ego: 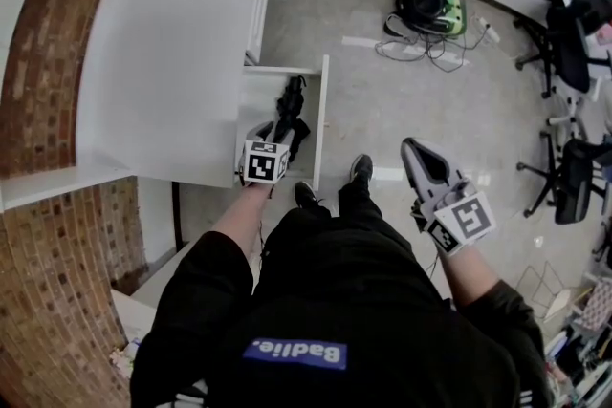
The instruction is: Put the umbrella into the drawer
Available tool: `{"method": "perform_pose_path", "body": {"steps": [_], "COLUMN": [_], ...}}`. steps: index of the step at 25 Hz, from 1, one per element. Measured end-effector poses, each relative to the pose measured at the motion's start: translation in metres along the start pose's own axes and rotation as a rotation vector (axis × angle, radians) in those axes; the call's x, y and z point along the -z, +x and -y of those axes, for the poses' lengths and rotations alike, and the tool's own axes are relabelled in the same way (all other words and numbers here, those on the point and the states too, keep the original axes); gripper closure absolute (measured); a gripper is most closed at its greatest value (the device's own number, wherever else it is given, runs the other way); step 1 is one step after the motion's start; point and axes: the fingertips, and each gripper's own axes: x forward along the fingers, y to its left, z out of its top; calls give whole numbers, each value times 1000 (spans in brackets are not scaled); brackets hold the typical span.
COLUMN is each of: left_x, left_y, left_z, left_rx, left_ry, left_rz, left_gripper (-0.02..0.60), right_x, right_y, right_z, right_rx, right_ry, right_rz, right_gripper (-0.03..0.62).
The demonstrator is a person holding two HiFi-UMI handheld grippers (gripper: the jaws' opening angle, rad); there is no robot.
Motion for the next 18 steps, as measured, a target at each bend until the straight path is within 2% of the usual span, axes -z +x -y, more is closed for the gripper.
{"method": "perform_pose_path", "body": {"steps": [3, 8, 18], "left_x": [-12, -35, -86], "left_y": [-26, -71, -146], "left_z": [5, 21, 49], "left_rx": [4, 27, 48], "left_ry": [32, 24, 46], "left_rz": [62, 162, 321], "left_gripper": [422, 476, 525], "right_x": [-3, -16, -22], "right_y": [1, 2, 0], "right_z": [-3, -12, -31], "right_rx": [2, 1, -20], "right_ry": [-11, -32, -93], "right_rz": [14, 56, 85], "right_gripper": [563, 563, 563]}}
